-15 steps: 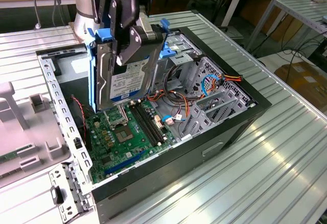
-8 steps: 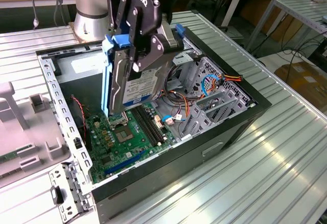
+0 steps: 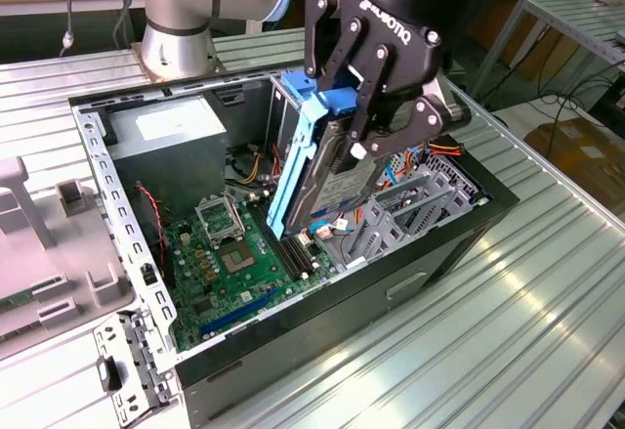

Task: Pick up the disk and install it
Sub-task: 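Pick up the disk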

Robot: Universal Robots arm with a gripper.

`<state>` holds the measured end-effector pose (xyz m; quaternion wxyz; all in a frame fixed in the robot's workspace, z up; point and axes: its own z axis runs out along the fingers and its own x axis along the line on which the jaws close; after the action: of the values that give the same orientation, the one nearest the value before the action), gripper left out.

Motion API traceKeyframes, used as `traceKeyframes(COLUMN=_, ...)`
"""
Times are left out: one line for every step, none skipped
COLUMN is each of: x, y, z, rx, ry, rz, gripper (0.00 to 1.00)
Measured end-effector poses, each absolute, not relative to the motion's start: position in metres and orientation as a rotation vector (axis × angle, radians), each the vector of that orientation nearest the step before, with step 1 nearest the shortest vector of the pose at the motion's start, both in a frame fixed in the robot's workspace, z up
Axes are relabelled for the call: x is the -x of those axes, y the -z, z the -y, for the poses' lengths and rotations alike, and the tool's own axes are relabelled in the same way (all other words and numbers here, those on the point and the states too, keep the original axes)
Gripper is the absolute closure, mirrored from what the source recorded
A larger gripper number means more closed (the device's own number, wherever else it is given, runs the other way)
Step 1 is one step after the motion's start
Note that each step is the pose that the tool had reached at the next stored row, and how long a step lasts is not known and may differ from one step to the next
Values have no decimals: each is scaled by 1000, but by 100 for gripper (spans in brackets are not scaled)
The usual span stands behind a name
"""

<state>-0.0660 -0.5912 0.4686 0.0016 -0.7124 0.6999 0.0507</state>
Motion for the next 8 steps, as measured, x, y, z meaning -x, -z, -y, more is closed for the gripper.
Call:
traceKeyframes(x=63, y=-469, z=592, rx=2236, ry=-160, rz=-2197, gripper=64)
traceKeyframes(x=61, y=-469, z=593, rx=2236, ry=-160, rz=-2197, gripper=64)
traceKeyframes(x=55, y=-469, z=596, rx=2237, ry=-162, rz=-2198, gripper=64)
traceKeyframes(x=50, y=-469, z=598, rx=2237, ry=-163, rz=-2198, gripper=64)
traceKeyframes(x=48, y=-469, z=599, rx=2237, ry=-164, rz=-2199, gripper=64)
traceKeyframes(x=45, y=-469, z=600, rx=2238, ry=-164, rz=-2199, gripper=64)
traceKeyframes(x=41, y=-468, z=601, rx=2238, ry=-165, rz=-2199, gripper=64)
traceKeyframes(x=39, y=-468, z=602, rx=2238, ry=-166, rz=-2199, gripper=64)
